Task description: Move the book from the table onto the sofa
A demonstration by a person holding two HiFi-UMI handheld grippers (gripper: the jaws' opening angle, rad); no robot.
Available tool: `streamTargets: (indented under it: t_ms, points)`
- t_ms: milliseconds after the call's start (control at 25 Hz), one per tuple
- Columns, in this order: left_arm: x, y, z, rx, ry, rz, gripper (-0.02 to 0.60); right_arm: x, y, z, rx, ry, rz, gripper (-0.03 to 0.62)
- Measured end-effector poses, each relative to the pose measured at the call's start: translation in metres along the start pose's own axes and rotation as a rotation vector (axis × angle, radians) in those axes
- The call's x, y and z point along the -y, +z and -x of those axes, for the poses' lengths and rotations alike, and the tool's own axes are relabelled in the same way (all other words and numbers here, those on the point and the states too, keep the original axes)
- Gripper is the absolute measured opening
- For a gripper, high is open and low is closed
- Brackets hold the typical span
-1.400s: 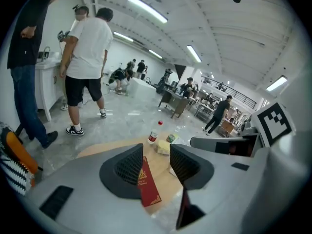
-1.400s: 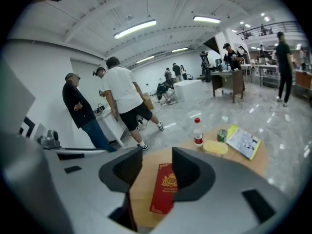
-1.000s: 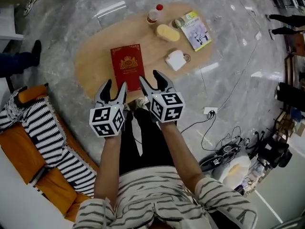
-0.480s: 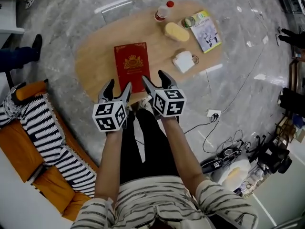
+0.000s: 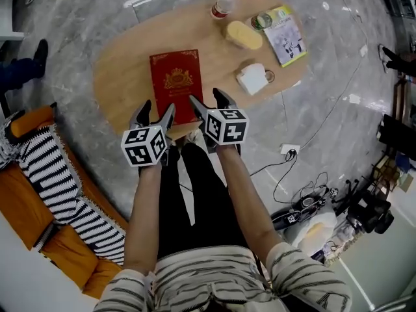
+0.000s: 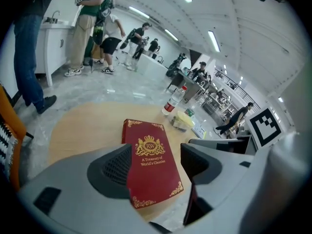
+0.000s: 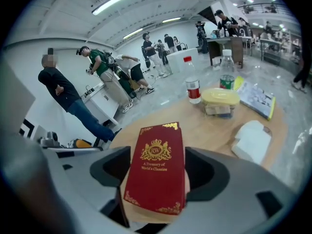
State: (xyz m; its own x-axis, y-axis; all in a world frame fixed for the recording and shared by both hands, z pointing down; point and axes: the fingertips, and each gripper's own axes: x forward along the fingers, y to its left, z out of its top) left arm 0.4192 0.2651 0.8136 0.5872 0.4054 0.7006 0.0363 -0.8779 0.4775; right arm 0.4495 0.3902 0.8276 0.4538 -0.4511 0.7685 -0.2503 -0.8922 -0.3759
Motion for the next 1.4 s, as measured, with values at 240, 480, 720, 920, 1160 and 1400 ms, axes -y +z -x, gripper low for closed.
streamTargets:
  t_ms: [240, 480, 720, 920, 1160, 1400]
  points:
    - [-0.019, -0.018, -0.029, -0.051, 0.009, 0.001, 0.302, 0.018, -0.022, -0.03, -0.05, -0.019, -0.012, 0.342]
    - [-0.036, -0.039, -0.053, -0.102, 0.019, 0.001, 0.306, 0.028, -0.039, -0.055, -0.086, -0.023, -0.019, 0.345]
    - [-0.052, -0.054, -0.071, -0.141, 0.035, -0.012, 0.31, 0.034, -0.05, -0.077, -0.121, -0.003, -0.027, 0.348]
    - [-0.061, -0.062, -0.083, -0.15, 0.02, 0.041, 0.31, 0.036, -0.056, -0.091, -0.132, 0.03, -0.042, 0.35]
    - [-0.068, -0.078, -0.101, -0.182, -0.019, 0.11, 0.311, 0.038, -0.071, -0.102, -0.163, 0.064, -0.08, 0.35]
    - [-0.068, -0.088, -0.112, -0.21, -0.062, 0.18, 0.315, 0.035, -0.071, -0.111, -0.156, 0.11, -0.12, 0.35]
